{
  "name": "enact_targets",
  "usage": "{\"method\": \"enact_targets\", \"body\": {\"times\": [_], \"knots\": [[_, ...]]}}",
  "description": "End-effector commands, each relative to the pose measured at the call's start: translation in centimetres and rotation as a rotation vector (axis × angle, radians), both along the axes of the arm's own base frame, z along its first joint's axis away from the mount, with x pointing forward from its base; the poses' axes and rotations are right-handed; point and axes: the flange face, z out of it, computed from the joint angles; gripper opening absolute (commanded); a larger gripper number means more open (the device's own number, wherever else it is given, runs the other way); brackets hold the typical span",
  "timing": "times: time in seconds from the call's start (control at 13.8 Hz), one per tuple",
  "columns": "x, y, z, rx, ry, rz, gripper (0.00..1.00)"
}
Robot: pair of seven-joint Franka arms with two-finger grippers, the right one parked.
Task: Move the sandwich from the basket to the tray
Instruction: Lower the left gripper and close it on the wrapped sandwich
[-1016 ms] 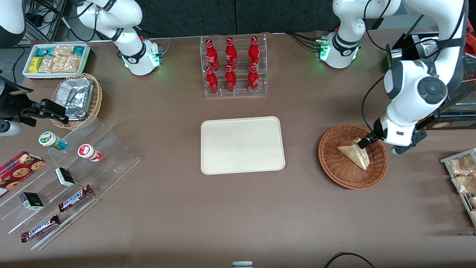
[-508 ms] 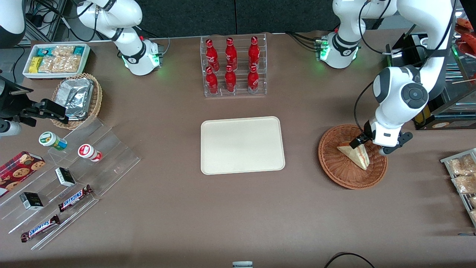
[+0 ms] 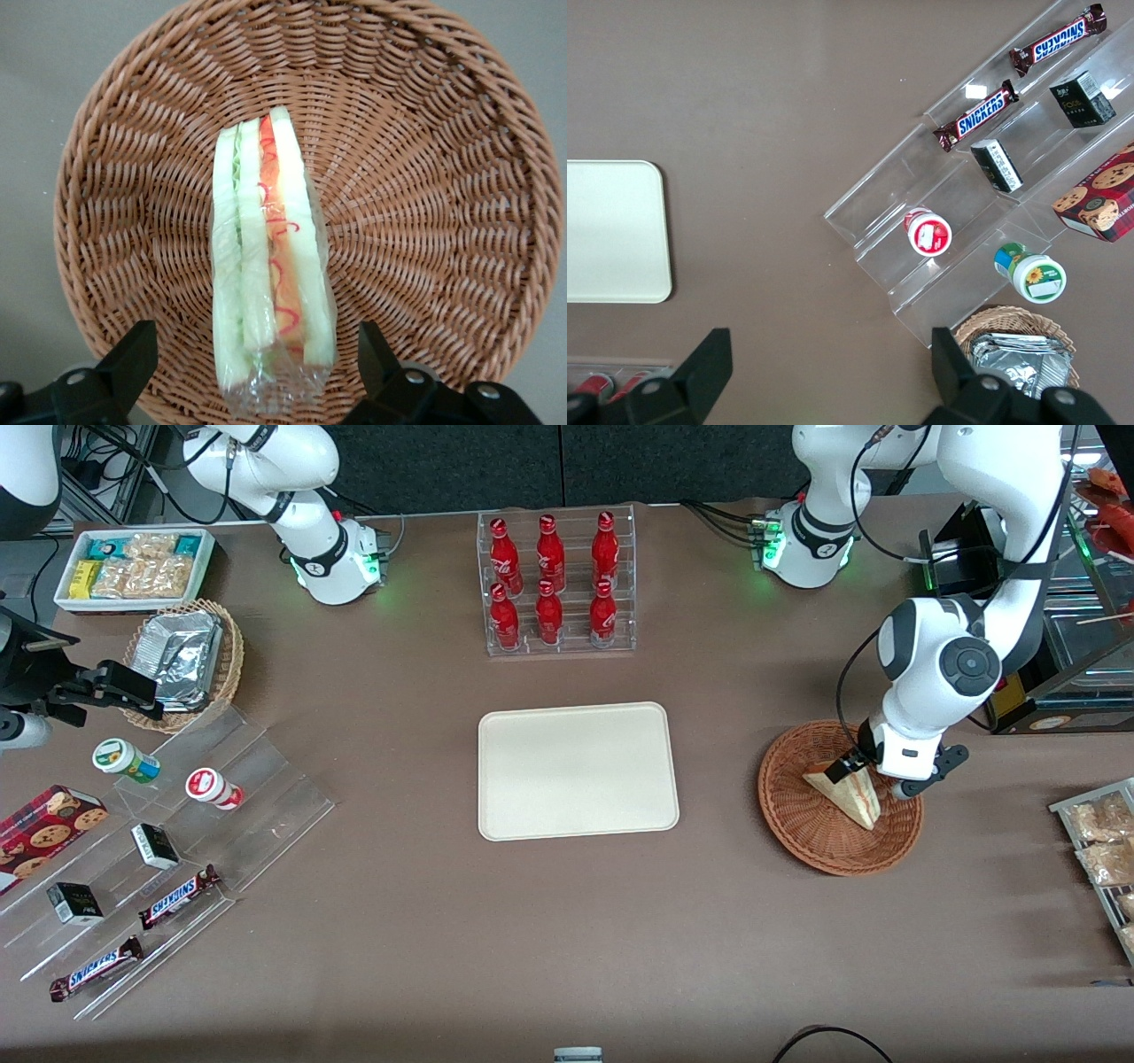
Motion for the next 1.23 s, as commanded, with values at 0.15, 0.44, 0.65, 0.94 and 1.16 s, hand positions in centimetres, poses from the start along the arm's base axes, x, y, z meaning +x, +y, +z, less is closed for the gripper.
{"method": "enact_targets", "body": {"times": [0.15, 0.44, 0.65, 0.94, 1.16], "knots": [[-0.1, -0.2, -1.2, 0.001, -0.009, 0.016, 1.0], [0.4, -0.1, -1.6, -0.003, -0.034, 0.05, 1.0], [0.6, 0.0, -2.3, -0.004, -0.042, 0.07, 0.9], [0.6, 0.0, -2.2, -0.005, -0.044, 0.082, 0.01], [0.7, -0.2, -1.2, -0.005, -0.054, 0.072, 0.0]]}}
